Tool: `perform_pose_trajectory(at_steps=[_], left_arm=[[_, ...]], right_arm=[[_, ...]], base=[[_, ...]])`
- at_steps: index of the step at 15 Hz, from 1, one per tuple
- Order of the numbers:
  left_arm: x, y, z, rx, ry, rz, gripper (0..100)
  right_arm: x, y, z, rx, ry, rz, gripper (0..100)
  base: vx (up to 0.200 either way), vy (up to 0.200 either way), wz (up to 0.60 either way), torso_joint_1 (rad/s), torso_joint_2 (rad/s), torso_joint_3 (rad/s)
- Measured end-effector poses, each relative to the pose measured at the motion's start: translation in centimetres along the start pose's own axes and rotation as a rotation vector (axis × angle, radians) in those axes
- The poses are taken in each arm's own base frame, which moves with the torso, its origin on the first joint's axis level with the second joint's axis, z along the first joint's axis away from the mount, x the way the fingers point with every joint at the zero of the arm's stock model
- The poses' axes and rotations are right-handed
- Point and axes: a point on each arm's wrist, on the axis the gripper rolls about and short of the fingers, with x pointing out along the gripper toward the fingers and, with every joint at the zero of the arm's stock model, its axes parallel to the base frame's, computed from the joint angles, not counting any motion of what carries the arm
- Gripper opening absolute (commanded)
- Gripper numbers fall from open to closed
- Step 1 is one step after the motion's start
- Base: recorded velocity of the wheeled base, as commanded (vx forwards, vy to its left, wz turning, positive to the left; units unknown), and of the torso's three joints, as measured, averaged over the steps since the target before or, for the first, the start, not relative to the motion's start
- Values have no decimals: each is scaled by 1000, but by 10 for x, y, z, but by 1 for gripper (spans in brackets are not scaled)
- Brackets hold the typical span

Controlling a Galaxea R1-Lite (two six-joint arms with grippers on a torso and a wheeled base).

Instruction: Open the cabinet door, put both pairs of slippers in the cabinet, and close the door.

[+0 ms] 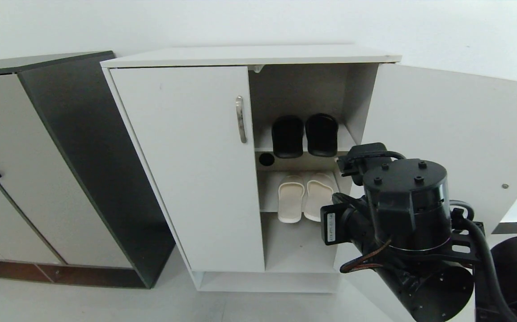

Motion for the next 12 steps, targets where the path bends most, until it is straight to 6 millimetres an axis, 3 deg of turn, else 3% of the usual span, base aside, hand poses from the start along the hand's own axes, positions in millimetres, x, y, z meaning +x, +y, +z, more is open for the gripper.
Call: perform_pose_trajectory(at_steps=[5, 12], left_arm=[[0, 0, 0, 0, 0, 0, 0], [0, 0, 0, -1, 0, 1, 0]], right_arm=[[1, -1, -1, -2, 1, -4, 0], [2, -2, -4, -10, 9, -11, 0]], base=[[-200, 0, 0, 4, 0, 5], [0, 0, 0, 0, 0, 0]])
